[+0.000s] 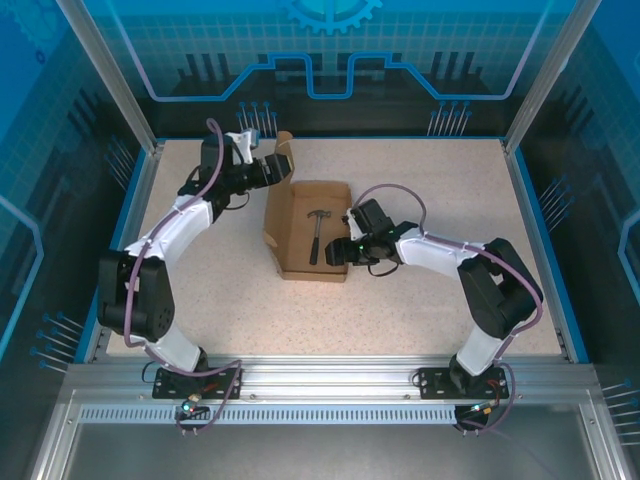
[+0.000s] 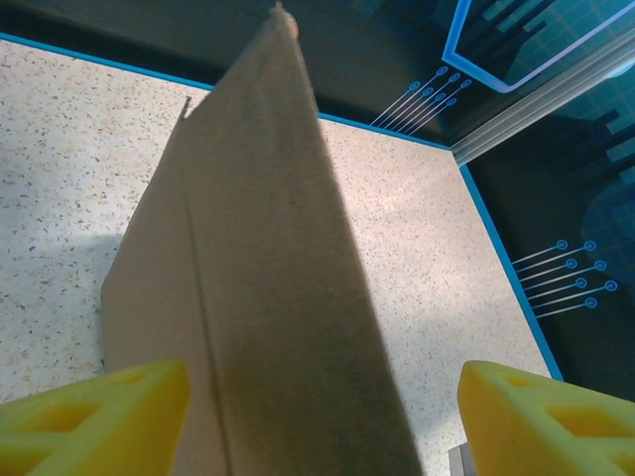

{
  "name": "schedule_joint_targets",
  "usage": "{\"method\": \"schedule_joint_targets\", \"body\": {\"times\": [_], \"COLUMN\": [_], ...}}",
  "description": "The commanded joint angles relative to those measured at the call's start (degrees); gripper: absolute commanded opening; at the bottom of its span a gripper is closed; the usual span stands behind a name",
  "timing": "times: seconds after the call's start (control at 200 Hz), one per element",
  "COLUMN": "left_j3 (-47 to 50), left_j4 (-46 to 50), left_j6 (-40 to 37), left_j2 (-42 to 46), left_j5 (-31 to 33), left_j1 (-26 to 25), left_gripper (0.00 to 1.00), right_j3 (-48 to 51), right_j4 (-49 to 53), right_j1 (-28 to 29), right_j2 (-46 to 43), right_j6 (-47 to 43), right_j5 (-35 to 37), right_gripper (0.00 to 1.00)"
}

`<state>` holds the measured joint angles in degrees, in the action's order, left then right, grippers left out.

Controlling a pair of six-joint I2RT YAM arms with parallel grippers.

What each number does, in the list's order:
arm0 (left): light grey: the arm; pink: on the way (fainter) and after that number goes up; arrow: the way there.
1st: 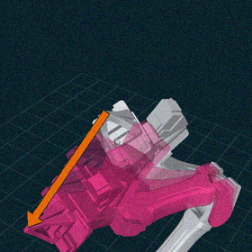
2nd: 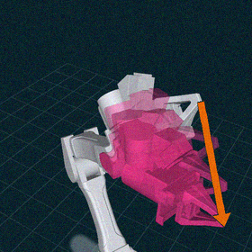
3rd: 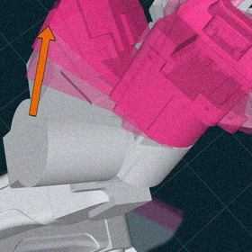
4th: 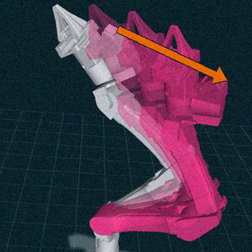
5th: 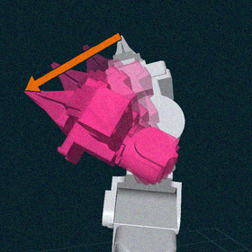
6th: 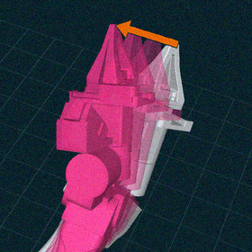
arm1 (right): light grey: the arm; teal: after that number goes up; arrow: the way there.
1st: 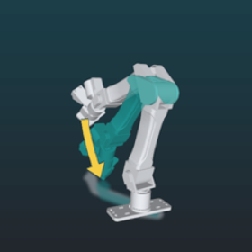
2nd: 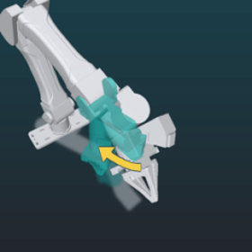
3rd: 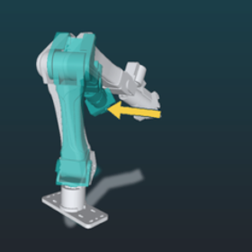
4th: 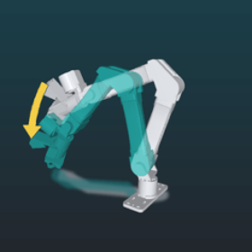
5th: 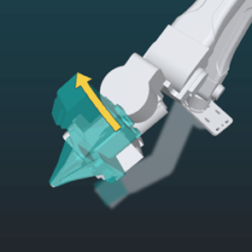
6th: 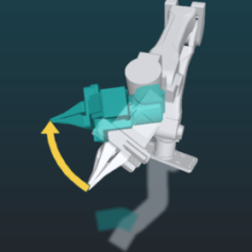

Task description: Fold the paper box

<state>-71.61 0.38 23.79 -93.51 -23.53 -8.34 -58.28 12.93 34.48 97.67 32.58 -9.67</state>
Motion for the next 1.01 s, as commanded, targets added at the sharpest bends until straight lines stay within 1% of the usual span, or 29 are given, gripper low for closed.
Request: {"method": "schedule_joint_targets", "body": {"times": [0.0,0.145,0.37,0.545,0.69,0.815,0.895,1.0], "left_j3": [-3.2,-5.0,-8.3,-9.6,-10.1,-10.8,-11.0,-11.2], "left_j4": [2.3,3.4,5.4,7.3,8.0,9.2,9.6,9.7], "left_j6": [-2.2,-3.8,-5.8,-8.2,-9.2,-10.0,-10.1,-9.7], "left_j2": [-1.6,-3.4,-6.0,-7.3,-7.1,-6.7,-6.4,-6.3], "left_j5": [-2.0,-2.5,-4.2,-5.7,-6.2,-5.9,-5.7,-5.5], "left_j1": [-0.9,-1.7,-2.5,-4.0,-4.5,-4.5,-4.5,-4.5], "left_gripper": [0.73,0.73,0.73,0.74,0.76,0.78,0.79,0.8], "right_j3": [-2.3,-3.0,-3.2,-1.3,-0.8,-2.3,-5.2,-11.8], "right_j4": [-2.5,-4.2,-7.8,-5.5,-1.5,-0.3,0.0,1.8], "right_j1": [1.7,3.0,4.5,3.4,-0.4,-6.0,-9.5,-12.3], "right_j2": [1.1,2.1,3.4,0.2,-2.9,-4.5,-3.0,2.5], "right_j6": [2.0,2.8,3.5,-0.5,-5.0,-7.7,-8.4,-9.8], "right_j5": [-0.3,-1.1,-4.6,-3.6,-2.4,-1.8,-1.4,1.2], "right_gripper": [0.71,0.71,0.72,0.72,0.72,0.72,0.73,0.73]}}
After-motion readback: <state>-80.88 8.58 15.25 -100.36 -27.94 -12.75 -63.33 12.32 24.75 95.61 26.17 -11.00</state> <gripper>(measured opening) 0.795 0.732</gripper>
